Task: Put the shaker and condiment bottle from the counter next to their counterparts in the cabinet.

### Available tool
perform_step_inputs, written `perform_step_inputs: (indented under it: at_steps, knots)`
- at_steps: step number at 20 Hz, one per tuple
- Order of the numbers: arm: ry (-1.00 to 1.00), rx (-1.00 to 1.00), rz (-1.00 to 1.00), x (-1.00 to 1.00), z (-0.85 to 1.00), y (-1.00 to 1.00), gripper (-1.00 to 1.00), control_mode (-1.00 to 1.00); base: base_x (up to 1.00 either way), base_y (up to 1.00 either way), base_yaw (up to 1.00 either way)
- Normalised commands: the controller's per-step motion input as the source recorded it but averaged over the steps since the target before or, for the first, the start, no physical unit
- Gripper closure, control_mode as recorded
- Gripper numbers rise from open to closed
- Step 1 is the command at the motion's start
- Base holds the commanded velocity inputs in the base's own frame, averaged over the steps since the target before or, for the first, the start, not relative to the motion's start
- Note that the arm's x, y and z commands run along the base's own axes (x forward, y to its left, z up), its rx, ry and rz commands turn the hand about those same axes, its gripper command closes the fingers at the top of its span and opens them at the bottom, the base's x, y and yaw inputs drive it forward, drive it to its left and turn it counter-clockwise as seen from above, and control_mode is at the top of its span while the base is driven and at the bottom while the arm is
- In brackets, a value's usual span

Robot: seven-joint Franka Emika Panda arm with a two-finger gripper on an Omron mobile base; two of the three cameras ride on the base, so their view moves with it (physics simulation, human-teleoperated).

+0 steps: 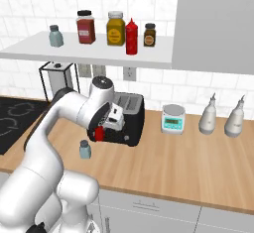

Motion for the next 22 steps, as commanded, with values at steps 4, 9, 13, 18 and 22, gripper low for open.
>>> perform_step_inputs:
  at_steps: [4, 9, 13, 18, 22]
  knots:
    - [-0.09, -0.02, 0.00, 0.20, 0.70, 0.00, 1.00, -1.00, 0.00, 0.00, 0.00]
    - [0.00, -0.01, 0.00, 0.02, 0.00, 0.01, 1.00, -1.00, 0.00, 0.00, 0.00]
    - [-0.02, 0.00, 0.00, 0.00, 0.48, 0.00, 1.00, -1.00, 0.00, 0.00, 0.00]
    - [-0.07, 0.00, 0.00, 0.02, 1.00, 0.00, 1.00, -1.00, 0.00, 0.00, 0.00]
    - [0.00, 0.00, 0.00, 0.09, 1.00, 0.00, 1.00, -1.00, 0.00, 0.00, 0.00]
